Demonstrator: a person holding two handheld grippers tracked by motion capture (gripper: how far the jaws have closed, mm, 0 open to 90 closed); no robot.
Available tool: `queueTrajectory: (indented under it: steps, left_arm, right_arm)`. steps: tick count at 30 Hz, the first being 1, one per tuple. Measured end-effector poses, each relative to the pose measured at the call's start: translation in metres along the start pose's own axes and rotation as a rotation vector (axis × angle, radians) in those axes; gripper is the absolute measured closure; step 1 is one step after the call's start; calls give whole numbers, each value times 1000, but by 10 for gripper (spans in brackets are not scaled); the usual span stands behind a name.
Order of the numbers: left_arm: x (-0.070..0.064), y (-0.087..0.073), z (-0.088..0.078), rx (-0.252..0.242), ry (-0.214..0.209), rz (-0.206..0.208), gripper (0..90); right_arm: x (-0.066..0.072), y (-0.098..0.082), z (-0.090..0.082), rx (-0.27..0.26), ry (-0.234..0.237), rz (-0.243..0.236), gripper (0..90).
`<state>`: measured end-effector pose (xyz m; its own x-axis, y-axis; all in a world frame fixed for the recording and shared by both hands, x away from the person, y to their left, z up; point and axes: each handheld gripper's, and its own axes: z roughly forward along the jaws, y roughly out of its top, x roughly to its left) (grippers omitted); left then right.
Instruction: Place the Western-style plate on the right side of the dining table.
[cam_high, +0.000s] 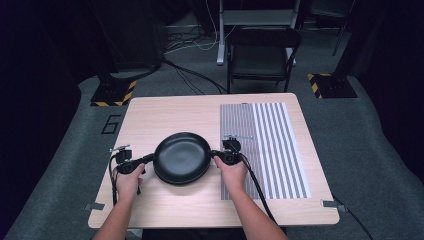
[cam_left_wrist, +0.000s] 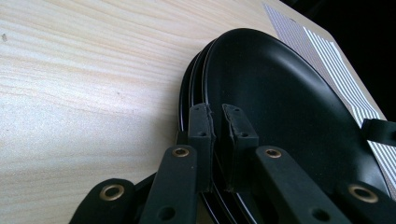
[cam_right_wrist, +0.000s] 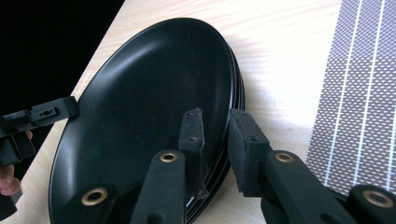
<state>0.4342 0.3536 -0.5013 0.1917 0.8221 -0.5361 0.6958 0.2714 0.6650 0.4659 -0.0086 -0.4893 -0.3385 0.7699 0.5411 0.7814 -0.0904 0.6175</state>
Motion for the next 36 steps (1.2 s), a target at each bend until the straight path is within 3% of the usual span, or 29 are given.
queueTrajectory:
  steps: [8, 19, 27, 36]
  left_arm:
    - [1, 0, 0, 2, -6, -12, 834]
    - [-4, -1, 0, 4, 14, 13, 835]
    - [-7, -2, 1, 8, 26, 33, 836]
    - [-12, -5, 7, 26, 2, 29, 821]
  right_arm:
    - [-5, -1, 4, 24, 3, 45, 812]
    - [-10, 0, 2, 34, 33, 121, 828]
    - [-12, 1, -2, 32, 40, 133, 836]
    - [-15, 4, -10, -6, 32, 135, 841]
